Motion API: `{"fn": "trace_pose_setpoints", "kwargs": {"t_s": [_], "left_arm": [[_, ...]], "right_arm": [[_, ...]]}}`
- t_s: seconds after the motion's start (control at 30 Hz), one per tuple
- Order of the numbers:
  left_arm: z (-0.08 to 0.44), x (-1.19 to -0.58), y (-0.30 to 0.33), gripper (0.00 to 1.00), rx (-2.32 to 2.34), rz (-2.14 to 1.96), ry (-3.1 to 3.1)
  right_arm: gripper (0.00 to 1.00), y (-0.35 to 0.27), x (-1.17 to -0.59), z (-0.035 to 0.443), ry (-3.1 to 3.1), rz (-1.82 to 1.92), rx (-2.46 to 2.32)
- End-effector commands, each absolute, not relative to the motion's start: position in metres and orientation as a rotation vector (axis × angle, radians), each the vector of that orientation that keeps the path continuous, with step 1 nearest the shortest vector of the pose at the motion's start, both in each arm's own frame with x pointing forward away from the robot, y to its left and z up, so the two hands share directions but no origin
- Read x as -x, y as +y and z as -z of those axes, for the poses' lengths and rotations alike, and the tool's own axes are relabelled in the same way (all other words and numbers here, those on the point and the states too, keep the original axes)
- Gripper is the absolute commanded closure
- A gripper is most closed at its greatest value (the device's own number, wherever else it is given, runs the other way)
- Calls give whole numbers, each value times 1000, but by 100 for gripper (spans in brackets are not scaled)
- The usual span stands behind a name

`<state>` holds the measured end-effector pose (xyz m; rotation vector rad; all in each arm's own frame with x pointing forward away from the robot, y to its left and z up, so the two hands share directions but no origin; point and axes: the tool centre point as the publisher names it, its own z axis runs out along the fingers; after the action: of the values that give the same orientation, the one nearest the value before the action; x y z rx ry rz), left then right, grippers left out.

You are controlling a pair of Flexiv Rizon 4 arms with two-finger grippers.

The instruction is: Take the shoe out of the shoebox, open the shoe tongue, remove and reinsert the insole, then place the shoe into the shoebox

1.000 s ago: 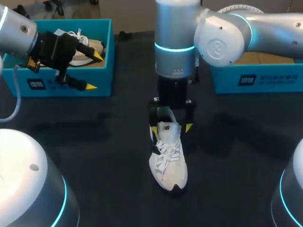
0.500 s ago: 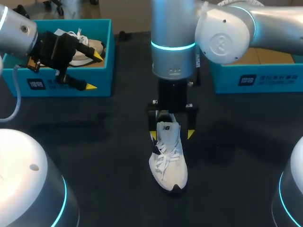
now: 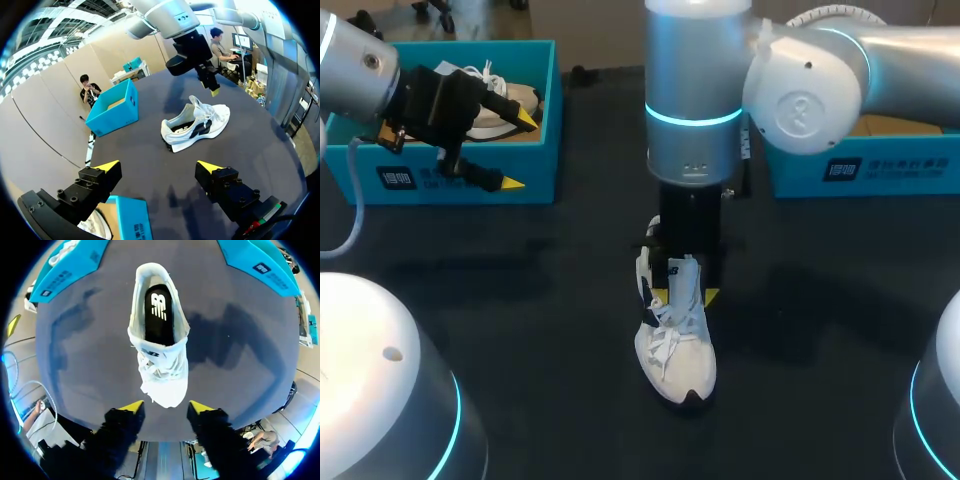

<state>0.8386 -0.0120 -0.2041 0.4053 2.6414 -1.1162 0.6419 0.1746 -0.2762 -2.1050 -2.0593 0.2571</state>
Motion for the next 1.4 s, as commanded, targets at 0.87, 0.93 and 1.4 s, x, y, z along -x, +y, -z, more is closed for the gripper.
{"fn": "trace_pose_setpoints", "kwargs": {"t_s": [0.87, 0.93, 1.4], "left_arm": [[204, -839, -12, 0, -406, 1112, 2645], [204, -839, -12, 0, -406, 1112, 2645], [204, -839, -12, 0, -406, 1112, 2645]], "right_arm": [[76, 185, -712, 311, -2225, -233, 1906], [76, 184, -710, 304, -2235, -226, 1932], [81, 183, -740, 334, -2290, -186, 1910]]}}
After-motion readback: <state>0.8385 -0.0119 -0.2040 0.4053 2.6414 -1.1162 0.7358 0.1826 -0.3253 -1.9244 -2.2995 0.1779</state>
